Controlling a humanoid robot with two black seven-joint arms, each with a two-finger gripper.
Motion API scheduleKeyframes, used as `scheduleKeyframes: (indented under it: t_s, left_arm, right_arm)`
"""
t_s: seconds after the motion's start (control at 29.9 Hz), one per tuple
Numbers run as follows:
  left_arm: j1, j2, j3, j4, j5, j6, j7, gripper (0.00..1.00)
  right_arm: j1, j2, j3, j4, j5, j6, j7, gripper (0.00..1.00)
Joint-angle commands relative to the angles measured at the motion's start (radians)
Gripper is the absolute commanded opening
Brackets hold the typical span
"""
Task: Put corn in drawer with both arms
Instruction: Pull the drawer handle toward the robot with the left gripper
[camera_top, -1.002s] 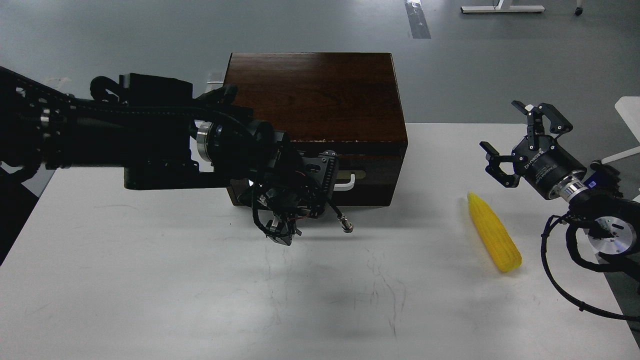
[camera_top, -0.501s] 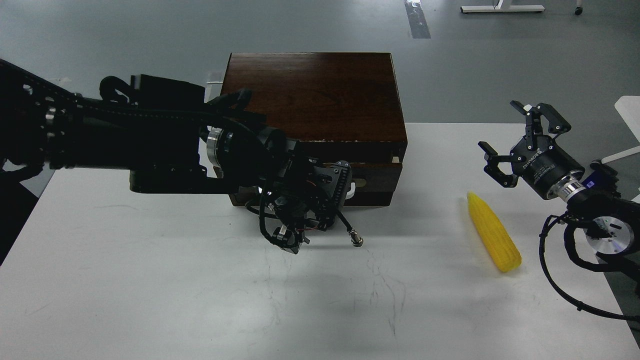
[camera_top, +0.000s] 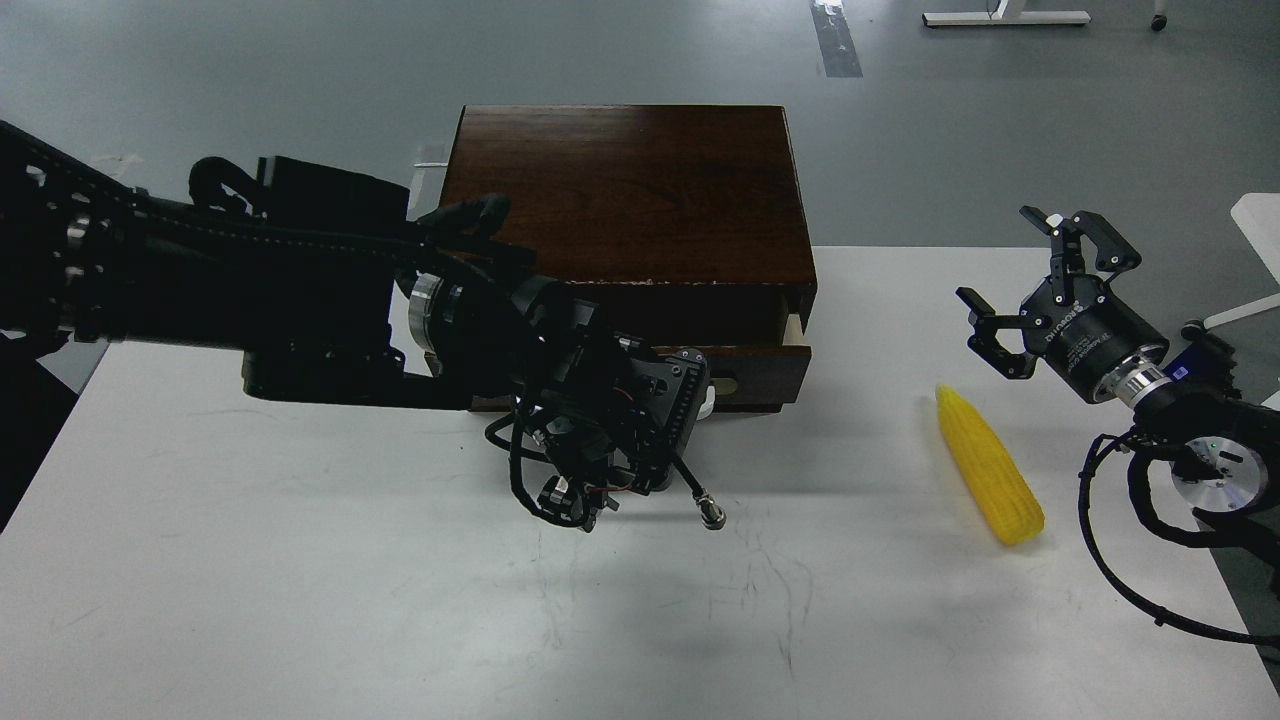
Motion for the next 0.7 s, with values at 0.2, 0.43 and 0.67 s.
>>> scheduleKeyframes:
  t_s: [0.2,0.43,0.67]
  left_arm:
    - [0.000,0.014,0.000,-0.023,-0.003,0.000,0.000,0.97]
    - [0.000,0.033,-0.003,-0.049,-0.003,0.000,0.000,0.97]
    - [0.003,0.034,-0.003,-0.052,-0.003,0.000,0.000,0.97]
  right_arm:
    - [0.000,0.000,0.001,0.000,0.000,0.000,0.000,1.00]
    - [0.000,0.000,0.000,0.000,0.000,0.000,0.000,1.00]
    - [-0.002,0.002,0.000,0.000,0.000,0.000,0.000,1.00]
